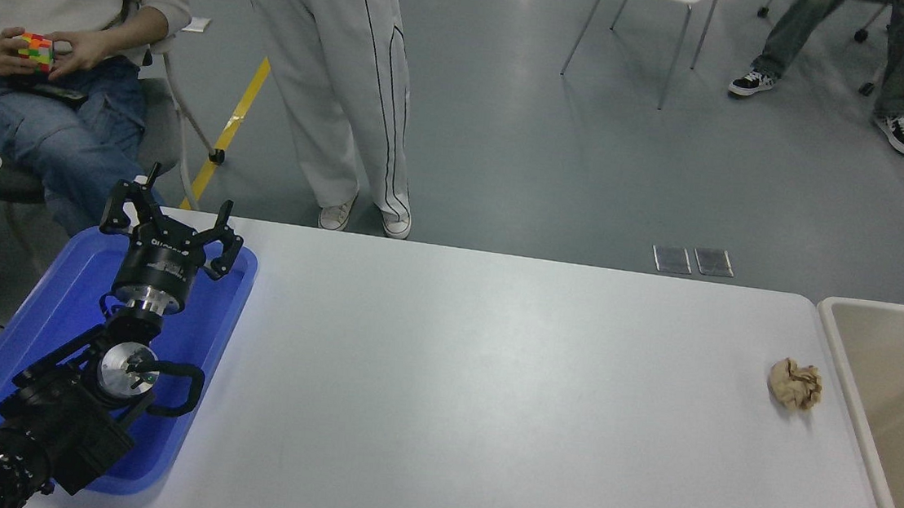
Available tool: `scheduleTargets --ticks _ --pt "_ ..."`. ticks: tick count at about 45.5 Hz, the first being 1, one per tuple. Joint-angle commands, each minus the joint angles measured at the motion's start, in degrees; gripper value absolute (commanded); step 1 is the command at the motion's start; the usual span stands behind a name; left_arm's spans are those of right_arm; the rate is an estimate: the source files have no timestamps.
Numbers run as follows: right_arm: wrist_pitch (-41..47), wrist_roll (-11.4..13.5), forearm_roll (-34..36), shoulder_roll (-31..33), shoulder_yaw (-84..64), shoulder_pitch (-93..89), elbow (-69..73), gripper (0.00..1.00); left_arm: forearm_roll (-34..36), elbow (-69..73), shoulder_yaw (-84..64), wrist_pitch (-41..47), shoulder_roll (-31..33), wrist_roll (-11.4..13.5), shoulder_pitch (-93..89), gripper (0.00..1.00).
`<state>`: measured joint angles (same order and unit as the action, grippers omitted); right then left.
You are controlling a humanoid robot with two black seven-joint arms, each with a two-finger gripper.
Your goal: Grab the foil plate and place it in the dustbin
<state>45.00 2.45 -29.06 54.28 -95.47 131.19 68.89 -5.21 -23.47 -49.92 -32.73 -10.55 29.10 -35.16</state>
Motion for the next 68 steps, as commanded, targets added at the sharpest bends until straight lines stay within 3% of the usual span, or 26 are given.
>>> scheduleTargets --ticks 1,16,44,68 --pt "0.0 0.0 -0.4 2.3 0.3 -5.7 -2.8 0.0 0.0 0.0 0.0 0.0 0.0 0.0 0.0 1.0" --pt "-2.5 0.0 0.9 2.6 16.8 -25.8 -17.2 0.0 0.0 0.0 0.0 0.0 0.0 -0.1 -0.1 1.0" --pt "-33.9 0.3 8.7 1.3 40.8 -61.8 -29.4 0.0 0.0 0.0 0.0 0.0 0.0 0.0 -0.1 1.0" --pt "-36.6 0.4 8.6 -11.5 64.4 -86.3 -54.2 0.0 0.0 0.0 0.0 0.0 0.0 0.0 -0.1 1.0"
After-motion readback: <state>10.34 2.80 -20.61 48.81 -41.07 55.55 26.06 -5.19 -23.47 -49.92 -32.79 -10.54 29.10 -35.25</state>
